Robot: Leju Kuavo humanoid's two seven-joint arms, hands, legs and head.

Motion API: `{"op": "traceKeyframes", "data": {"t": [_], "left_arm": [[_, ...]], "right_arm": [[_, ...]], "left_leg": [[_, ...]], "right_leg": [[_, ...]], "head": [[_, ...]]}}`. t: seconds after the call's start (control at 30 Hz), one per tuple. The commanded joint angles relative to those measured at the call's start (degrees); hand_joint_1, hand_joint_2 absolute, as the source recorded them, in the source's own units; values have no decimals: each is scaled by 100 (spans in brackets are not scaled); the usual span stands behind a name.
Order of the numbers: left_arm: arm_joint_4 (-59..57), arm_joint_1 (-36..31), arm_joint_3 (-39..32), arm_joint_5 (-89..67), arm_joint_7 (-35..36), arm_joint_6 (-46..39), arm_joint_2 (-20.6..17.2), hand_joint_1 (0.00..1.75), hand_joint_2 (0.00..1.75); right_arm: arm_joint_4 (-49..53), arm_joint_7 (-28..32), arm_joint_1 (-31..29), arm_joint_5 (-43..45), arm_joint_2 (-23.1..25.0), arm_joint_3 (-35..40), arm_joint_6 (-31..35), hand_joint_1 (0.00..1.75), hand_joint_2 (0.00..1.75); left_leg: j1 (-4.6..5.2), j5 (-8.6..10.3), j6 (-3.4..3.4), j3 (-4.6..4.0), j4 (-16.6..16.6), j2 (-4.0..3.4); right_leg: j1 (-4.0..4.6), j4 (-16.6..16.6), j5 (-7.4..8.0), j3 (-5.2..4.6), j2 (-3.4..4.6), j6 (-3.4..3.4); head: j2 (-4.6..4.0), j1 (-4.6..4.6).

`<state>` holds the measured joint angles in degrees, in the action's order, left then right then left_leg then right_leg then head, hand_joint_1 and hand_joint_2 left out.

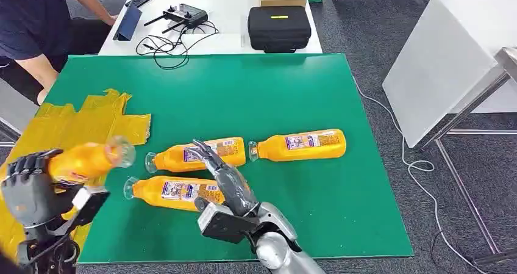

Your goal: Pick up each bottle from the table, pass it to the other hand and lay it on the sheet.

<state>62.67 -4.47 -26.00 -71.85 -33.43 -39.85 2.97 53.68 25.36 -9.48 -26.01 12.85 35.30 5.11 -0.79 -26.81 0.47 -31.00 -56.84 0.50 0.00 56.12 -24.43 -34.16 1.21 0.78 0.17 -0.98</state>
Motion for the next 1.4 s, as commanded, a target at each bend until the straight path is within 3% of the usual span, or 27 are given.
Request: {"op": "traceKeyframes", "data": {"t": [0.03, 0.2, 0.37, 0.53, 0.6, 0.73, 0.77, 1.03, 1.17, 1.2, 1.4], "left_arm": [[-2932, -1026, -497, -1815, 2732, -15, -1016, 175, 175], [-3279, -1051, -443, -1795, 2984, -15, -1123, 175, 175], [-3819, -948, -229, -1794, 3251, -15, -1240, 175, 175], [-4308, -1139, -382, -1644, 3098, -15, -1259, 171, 175], [-4435, -1215, -325, -1710, 3099, -15, -1257, 0, 175], [-4530, -1317, -316, -1671, 2868, -15, -1205, 0, 175], [-4481, -1305, -337, -1614, 2730, -15, -1178, 0, 0], [-3974, -1189, -345, -1401, 2096, -15, -1020, 0, 0], [-3968, -1230, -399, -1252, 1810, -15, -977, 0, 0], [-4006, -1299, -431, -1115, 1472, -15, -924, 0, 0], [-4241, -1541, -414, -889, 899, -15, -857, 0, 0]], "right_arm": [[513, 179, 396, 260, -713, 70, 139, 0, 0], [698, 45, 508, 233, -720, 57, 117, 0, 0], [627, -49, 383, 218, -688, 51, -53, 0, 0], [329, 7, 231, 233, -730, 58, -130, 0, 0], [256, 8, 215, 236, -719, 66, -143, 0, 0], [164, -186, 202, 41, -691, 130, -40, 0, 0], [143, -257, 220, -22, -668, 140, -4, 0, 0], [-180, -643, 225, -436, -523, 134, 49, 0, 0], [-720, -856, -84, -676, -398, 168, 127, 0, 0], [-1404, -969, -452, -838, -228, 173, 280, 0, 0], [-2514, -1227, -1016, -1065, 47, 178, 590, 0, 0]], "left_leg": [[1, -3, 2, 45, 21, -5], [-1, -7, -1, 29, 9, 17], [4, -9, 0, 22, 10, -15], [1, -4, -3, 10, 6, -6], [4, -4, -2, 16, 9, -6], [4, -1, -4, 9, 6, 0], [3, -1, -4, 20, 9, 4], [2, 4, -10, 17, 6, 9], [2, 4, -9, 23, 8, 6], [2, 5, -10, 17, 7, 5], [1, 7, -11, 16, 5, 17]], "right_leg": [[0, -18, -4, 43, -10, 3], [3, -9, -15, 31, -26, 3], [-4, -6, -7, 17, 8, 3], [-2, -8, -4, 10, -3, 2], [-4, -8, -5, 14, -5, 2], [-5, -5, -1, 9, -4, 0], [-4, -8, -3, 20, -12, 1], [-4, -3, -2, 17, -18, 2], [-3, -7, 0, 26, -19, 3], [-4, -5, 0, 20, -16, 2], [-2, -4, -1, 20, -29, 1]], "head": [[0, -2], [0, -2], [0, -2], [0, -2], [0, -4], [0, -2], [0, -4], [0, -4], [0, -4], [0, -4], [0, -2]]}}
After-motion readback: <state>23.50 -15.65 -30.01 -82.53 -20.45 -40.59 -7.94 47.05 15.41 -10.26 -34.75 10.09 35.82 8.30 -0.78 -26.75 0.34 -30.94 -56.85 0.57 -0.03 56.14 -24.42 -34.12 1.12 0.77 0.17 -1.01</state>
